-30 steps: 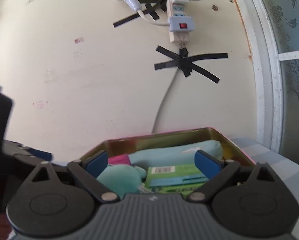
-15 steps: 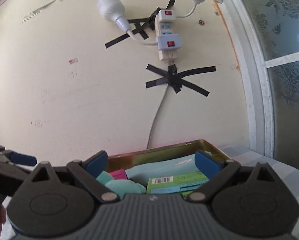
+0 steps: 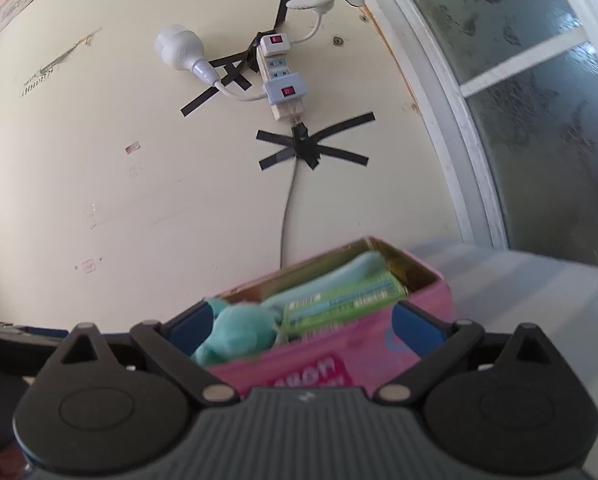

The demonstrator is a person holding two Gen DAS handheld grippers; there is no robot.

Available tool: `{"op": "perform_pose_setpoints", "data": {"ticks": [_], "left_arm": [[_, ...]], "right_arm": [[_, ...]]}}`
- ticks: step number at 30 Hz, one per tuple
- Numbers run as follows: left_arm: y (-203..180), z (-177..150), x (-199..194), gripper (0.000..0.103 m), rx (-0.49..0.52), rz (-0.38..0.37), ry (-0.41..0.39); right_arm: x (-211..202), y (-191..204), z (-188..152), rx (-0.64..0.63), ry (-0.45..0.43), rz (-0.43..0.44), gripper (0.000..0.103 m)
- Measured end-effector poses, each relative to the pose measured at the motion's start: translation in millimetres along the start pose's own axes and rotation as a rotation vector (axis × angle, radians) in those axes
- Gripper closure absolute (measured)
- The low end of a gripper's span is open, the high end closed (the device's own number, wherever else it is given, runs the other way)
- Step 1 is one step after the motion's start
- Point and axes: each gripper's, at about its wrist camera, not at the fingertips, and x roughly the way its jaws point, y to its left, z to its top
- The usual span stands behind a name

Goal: Organize objects

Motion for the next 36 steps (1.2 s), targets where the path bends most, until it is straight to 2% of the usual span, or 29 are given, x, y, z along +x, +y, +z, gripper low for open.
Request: {"op": "perform_pose_setpoints", "data": {"ticks": [4,8,11,25,36], "left_arm": [[5,-6,-20,0.000,-0.017,0.017,-0.052],[9,-10,-32,0.000,-0.046,-0.041,-0.044],[8,-16,-41,0.000,-0.051,-0.036,-0.048],[4,-41,-54,0.000,-0.041,-0.026,-0.003],[1,-51,-58,0.000,-0.077,-0.069,0.069]], "right_arm": [[-19,4,-2,-0.012,0.036,0.009,0.000],[-35,16,1,-0.040,0.037,0.021,0.000],[-46,27,2,-0.053,0.037,0.046,0.000],[-79,47,-2,-0.071,0.019,0.072,0.000],[-81,45,-5,-0.051,0.032,0.037,0.000]]}}
